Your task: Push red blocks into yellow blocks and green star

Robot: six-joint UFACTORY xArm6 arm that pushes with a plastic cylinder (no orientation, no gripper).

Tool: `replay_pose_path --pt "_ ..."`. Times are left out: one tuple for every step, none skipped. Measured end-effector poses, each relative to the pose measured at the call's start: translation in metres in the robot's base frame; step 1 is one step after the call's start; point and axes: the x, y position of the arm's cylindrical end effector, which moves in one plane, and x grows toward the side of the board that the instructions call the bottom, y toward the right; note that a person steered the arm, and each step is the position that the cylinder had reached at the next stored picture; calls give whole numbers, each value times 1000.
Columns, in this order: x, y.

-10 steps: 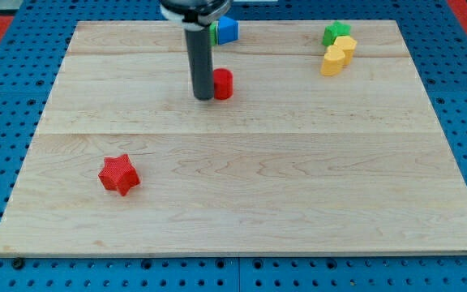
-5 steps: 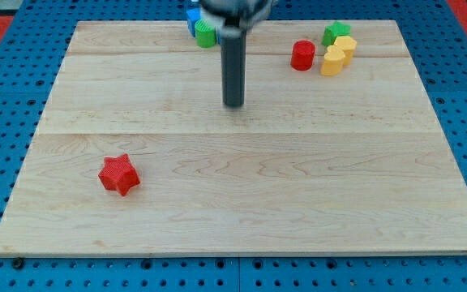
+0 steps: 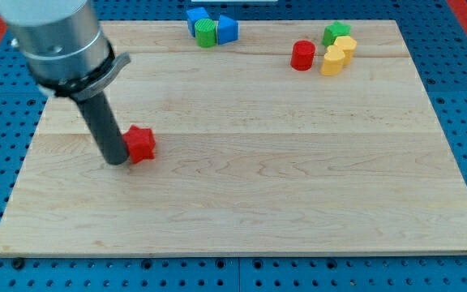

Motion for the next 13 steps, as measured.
replay_pose_path --pt "-52 40" --pt "-89 105" --pt "-105 169" --pt "-90 174" --pt "-63 173" --pt "-64 206" --pt "-120 202" --pt "-130 215" --pt "-136 227" --pt "-149 236" --pt "-149 264" --pt "-154 276" --pt "-165 282"
